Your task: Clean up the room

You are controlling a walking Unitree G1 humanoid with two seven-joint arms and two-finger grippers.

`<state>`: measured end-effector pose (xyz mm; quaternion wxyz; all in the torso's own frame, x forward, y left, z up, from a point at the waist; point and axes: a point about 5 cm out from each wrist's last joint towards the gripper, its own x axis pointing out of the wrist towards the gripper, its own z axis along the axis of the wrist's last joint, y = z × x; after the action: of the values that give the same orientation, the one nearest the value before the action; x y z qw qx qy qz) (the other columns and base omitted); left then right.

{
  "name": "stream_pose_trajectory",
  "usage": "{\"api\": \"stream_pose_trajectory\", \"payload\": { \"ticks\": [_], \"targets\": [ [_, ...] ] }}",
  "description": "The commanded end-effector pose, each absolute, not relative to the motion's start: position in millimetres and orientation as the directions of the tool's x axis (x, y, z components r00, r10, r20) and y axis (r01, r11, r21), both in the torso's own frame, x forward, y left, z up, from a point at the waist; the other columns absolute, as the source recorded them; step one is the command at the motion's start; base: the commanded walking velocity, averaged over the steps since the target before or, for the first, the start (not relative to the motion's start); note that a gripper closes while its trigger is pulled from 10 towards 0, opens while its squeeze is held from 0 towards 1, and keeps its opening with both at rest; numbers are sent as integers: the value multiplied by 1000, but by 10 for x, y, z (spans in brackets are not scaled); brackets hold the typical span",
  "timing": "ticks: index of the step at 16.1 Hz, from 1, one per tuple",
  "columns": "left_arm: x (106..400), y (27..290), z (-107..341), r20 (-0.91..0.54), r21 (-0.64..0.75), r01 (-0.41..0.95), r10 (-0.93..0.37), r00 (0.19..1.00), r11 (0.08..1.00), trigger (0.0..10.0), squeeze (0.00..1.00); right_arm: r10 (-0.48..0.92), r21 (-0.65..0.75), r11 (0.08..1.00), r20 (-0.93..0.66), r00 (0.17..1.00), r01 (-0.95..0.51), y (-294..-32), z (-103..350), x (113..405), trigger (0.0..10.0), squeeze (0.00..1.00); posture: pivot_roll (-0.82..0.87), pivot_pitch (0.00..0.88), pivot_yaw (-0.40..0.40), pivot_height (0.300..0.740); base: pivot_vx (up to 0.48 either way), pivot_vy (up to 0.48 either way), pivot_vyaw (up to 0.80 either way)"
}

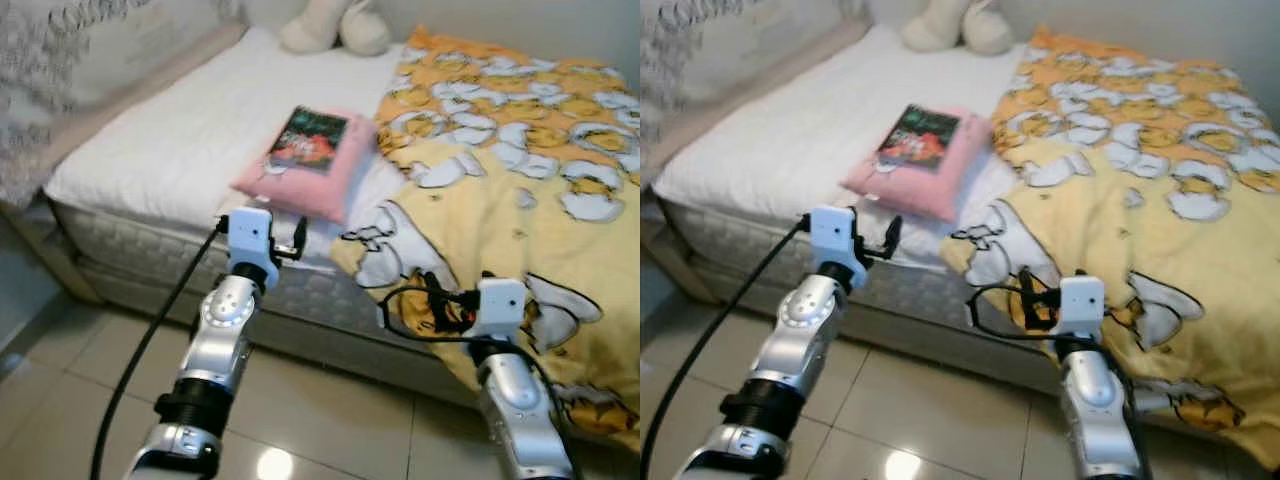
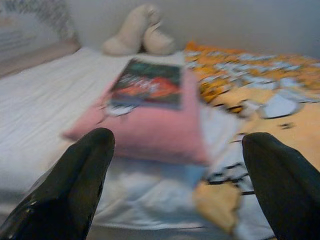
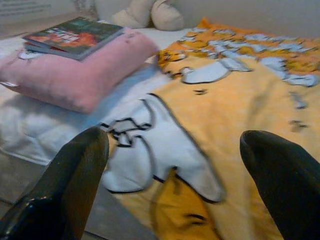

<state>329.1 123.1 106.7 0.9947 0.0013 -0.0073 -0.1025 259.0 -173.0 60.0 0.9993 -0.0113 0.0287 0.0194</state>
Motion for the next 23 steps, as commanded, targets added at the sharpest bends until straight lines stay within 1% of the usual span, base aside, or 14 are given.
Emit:
{"api": "stream_pose_trajectory", "payload": {
  "ticks": [1,4,8,12,15,16,23],
  "targets": [
    [3324,1238,1107,22,5,203,-203,979,979,10000,0,52,-26,998,-42,998,-53,-1702,635,2617,10000,0,4,0,36,740,304,371,0],
    [3353,1254,1122,24,2,195,-195,981,981,10000,0,56,-31,998,-45,997,-58,-1699,628,2616,10000,0,1,0,35,740,305,371,0],
    [3388,1249,1139,26,1,194,-194,981,981,10000,0,52,-6,999,-66,996,-53,-1626,571,2555,10000,0,0,0,28,740,336,341,0],
    [3427,1252,1164,30,1,193,-193,981,981,10000,0,39,-15,999,-63,997,-40,-1682,584,2578,10000,0,0,0,28,740,368,307,0],
    [3453,1244,1189,35,14,195,-196,980,981,10000,0,41,-38,998,-66,997,-44,-1678,602,2613,10000,0,1,0,29,740,480,0,0],
    [3452,1236,1188,35,15,199,-200,979,980,10000,0,42,-27,999,-74,996,-44,-1673,592,2617,10000,0,3,0,27,740,480,0,-800],
    [3455,1189,1176,31,22,210,-211,977,977,10000,0,27,-40,999,-68,997,-30,-1714,598,2623,10000,0,1,0,25,740,480,0,0]
  ]
}}
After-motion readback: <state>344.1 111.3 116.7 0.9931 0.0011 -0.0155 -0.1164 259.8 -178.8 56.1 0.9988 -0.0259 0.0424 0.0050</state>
